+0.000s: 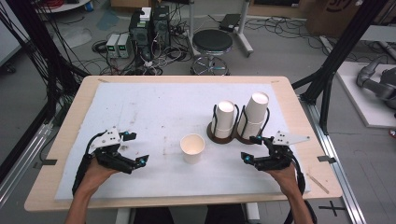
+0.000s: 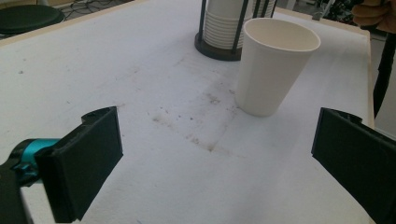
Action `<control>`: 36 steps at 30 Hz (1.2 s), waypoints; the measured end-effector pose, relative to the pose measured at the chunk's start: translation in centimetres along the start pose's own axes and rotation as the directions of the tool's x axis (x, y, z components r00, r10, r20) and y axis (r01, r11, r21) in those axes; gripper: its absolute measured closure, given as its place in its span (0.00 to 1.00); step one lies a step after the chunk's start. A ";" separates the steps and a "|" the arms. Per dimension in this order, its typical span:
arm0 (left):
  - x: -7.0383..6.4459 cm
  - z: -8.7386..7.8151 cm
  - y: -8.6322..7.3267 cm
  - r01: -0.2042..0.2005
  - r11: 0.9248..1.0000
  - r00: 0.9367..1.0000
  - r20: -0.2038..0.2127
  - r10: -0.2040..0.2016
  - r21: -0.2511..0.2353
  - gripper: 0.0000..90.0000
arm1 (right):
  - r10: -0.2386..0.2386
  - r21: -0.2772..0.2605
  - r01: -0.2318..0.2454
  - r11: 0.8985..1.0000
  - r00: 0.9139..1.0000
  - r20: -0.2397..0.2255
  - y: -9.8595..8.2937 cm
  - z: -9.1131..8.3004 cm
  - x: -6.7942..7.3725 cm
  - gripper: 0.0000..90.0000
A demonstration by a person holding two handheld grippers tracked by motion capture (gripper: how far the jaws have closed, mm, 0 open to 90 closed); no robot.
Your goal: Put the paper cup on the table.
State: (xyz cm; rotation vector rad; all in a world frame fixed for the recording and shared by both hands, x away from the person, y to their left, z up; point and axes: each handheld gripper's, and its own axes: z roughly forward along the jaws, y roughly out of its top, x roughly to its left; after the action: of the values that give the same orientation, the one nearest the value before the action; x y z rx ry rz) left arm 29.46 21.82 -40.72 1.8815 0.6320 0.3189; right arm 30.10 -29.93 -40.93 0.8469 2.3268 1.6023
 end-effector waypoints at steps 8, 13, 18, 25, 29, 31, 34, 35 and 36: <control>0.1 0.0 0.0 -0.001 1.000 1.000 -0.005 0.001 0.001 0.02 | 0.004 -0.002 -0.004 1.000 1.000 -0.001 0.0 -0.1 0.1 0.22; 0.2 0.0 -0.2 0.006 1.000 1.000 -0.014 -0.006 0.000 0.02 | 0.005 -0.002 -0.005 1.000 1.000 0.001 0.0 -0.2 0.1 0.22; 0.3 -0.1 -0.3 0.008 1.000 1.000 -0.015 -0.008 0.003 0.02 | 0.011 0.000 -0.011 1.000 1.000 0.000 -0.1 -0.1 0.1 0.22; 0.2 -0.1 -0.1 0.008 1.000 1.000 -0.015 -0.008 -0.002 0.02 | 0.004 -0.004 -0.004 1.000 1.000 0.003 -0.1 -0.1 0.0 0.22; 0.2 -0.1 -0.2 0.007 1.000 1.000 -0.015 -0.007 0.001 0.02 | 0.005 -0.005 -0.005 1.000 1.000 0.002 -0.1 -0.1 0.0 0.22; 0.3 0.0 -0.3 0.007 1.000 1.000 -0.014 -0.007 0.003 0.02 | 0.005 -0.004 -0.005 1.000 1.000 0.002 -0.1 -0.1 0.0 0.22; 0.3 0.0 -0.3 0.009 1.000 1.000 -0.015 -0.009 0.005 0.02 | 0.008 -0.003 -0.008 1.000 1.000 0.000 -0.1 -0.2 0.0 0.22; 0.3 0.0 -0.3 0.010 1.000 1.000 -0.012 -0.010 0.005 0.02 | 0.008 0.000 -0.008 1.000 1.000 0.000 -0.1 -0.2 0.0 0.22; 0.2 0.0 -0.3 0.006 1.000 1.000 -0.009 -0.006 0.003 0.02 | 0.009 0.000 -0.009 1.000 1.000 -0.001 -0.1 -0.2 0.0 0.22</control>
State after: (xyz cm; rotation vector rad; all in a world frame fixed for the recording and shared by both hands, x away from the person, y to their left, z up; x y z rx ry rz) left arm 29.58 22.05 -40.99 1.8821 0.6442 0.3227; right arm 30.00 -30.09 -40.96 0.8578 2.3263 1.6069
